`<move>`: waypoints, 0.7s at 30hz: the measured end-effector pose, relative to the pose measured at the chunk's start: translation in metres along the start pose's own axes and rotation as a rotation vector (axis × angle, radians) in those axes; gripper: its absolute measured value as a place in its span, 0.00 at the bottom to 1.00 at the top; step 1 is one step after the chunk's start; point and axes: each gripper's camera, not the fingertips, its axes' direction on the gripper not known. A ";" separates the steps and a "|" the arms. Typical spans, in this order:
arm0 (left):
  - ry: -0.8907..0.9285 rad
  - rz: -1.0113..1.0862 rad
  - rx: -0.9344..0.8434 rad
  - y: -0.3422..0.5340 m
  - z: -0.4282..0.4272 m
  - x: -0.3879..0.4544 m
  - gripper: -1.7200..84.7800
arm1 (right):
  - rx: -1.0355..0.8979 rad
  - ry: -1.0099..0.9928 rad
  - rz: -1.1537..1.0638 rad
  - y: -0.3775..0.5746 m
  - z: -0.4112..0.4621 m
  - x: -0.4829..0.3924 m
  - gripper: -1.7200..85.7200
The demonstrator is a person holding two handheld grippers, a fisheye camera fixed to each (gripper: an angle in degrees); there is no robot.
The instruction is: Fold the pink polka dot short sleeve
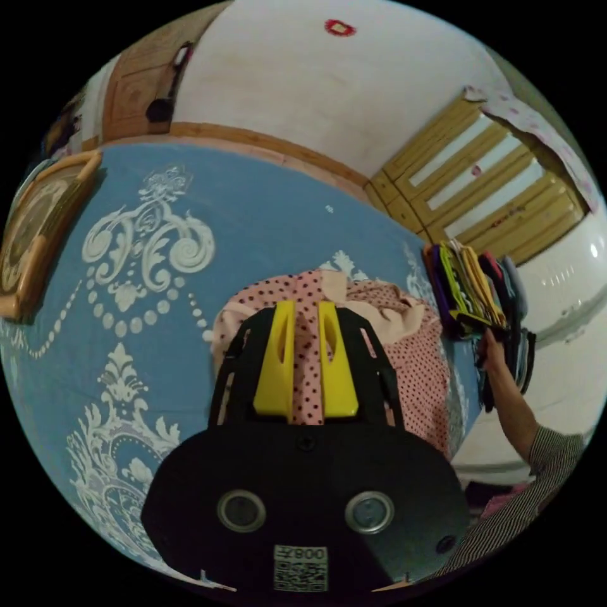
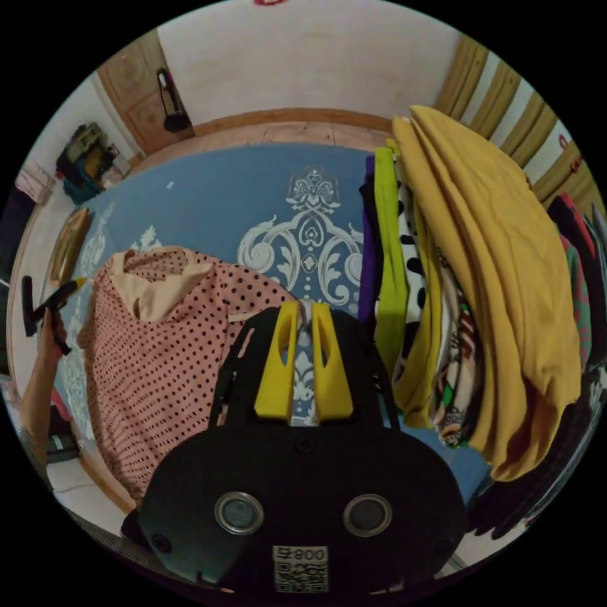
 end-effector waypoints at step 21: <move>-0.233 0.482 -0.329 -0.025 0.160 0.128 0.06 | -0.144 -0.048 -0.502 -0.037 0.109 -0.200 0.08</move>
